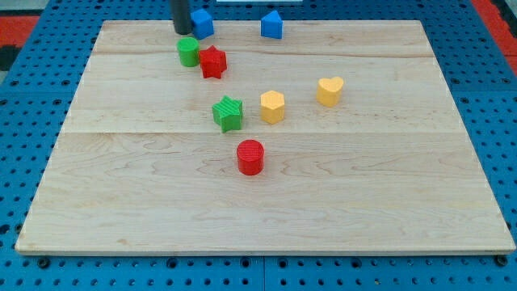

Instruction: Slightly push the red star downwards

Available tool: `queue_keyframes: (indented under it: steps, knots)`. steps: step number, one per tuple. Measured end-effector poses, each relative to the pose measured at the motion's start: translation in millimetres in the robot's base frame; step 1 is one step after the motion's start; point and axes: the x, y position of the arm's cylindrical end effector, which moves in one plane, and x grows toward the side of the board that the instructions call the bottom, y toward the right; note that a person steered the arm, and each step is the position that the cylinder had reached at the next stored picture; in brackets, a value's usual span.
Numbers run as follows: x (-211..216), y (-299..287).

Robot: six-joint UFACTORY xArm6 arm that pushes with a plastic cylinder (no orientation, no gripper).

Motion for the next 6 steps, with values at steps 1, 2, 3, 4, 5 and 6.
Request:
queue_keyframes:
  steps: [1,2,3,4,5,6]
  knots:
    - [-2.8,11.1]
    - [-19.2,-43.0]
    - [-20.1,-37.2]
    - [-19.0,-10.4]
    - [-0.9,14.6]
    - [61.4,53.9]
